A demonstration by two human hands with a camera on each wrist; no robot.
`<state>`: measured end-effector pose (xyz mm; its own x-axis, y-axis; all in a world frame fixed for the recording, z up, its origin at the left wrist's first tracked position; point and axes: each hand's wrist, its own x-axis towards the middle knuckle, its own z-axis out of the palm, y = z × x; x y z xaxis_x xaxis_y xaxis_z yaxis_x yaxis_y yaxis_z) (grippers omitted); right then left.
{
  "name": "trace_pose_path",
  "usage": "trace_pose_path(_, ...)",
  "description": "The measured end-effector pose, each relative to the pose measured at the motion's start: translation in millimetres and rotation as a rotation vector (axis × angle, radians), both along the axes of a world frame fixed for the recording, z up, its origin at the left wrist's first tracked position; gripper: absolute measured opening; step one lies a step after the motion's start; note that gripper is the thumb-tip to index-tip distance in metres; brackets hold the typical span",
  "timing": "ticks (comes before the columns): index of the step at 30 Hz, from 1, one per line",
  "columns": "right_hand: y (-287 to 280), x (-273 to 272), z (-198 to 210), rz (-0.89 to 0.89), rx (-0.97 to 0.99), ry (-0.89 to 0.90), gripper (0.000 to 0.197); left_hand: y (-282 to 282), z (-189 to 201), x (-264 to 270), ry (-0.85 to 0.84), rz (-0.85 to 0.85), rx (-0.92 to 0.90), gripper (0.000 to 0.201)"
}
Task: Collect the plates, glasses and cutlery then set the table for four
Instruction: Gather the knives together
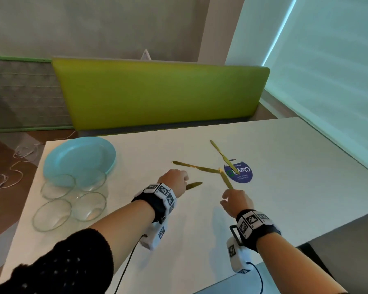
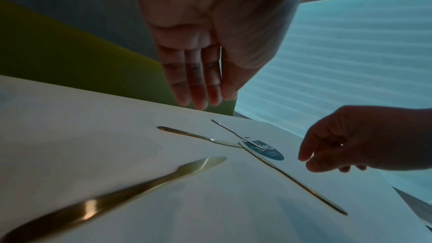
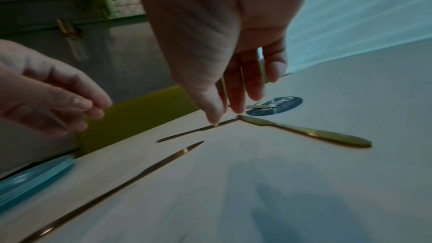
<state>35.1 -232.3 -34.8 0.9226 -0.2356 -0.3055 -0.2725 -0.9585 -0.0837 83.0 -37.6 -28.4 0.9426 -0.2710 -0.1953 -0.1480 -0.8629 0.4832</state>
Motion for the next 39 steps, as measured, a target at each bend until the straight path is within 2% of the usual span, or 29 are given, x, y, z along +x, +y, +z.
trace_pose_path(8, -67, 68, -38, -0.105, -0.015, 0.15, 0.027, -49, -15, 65, 0.044, 0.115, -0.055, 0.027)
trace_pose_path(14, -78, 89, -52, -0.151, 0.011, 0.175, 0.019, -59, -24, 87, 0.072, 0.159, -0.004, 0.025)
trace_pose_path(21, -77, 100, -49, -0.111, -0.036, 0.175, 0.025, -64, -27, 107, 0.091, 0.162, 0.069, 0.027)
trace_pose_path(27, -73, 99, -46, -0.144, -0.04, 0.16, 0.027, -50, -36, 103, 0.194, 0.129, 0.141, 0.021)
trace_pose_path(31, -68, 95, -36, -0.211, -0.003, 0.142, 0.026, -30, -39, 88, 0.311, 0.086, 0.229, 0.01)
trace_pose_path(35, -55, 92, -24, -0.224, 0.083, 0.12, 0.031, -14, -50, 68, 0.378, 0.02, 0.429, 0.03)
trace_pose_path(39, -34, 88, -14, -0.21, 0.179, 0.105, 0.03, -3, -63, 57, 0.319, -0.005, 0.487, 0.026)
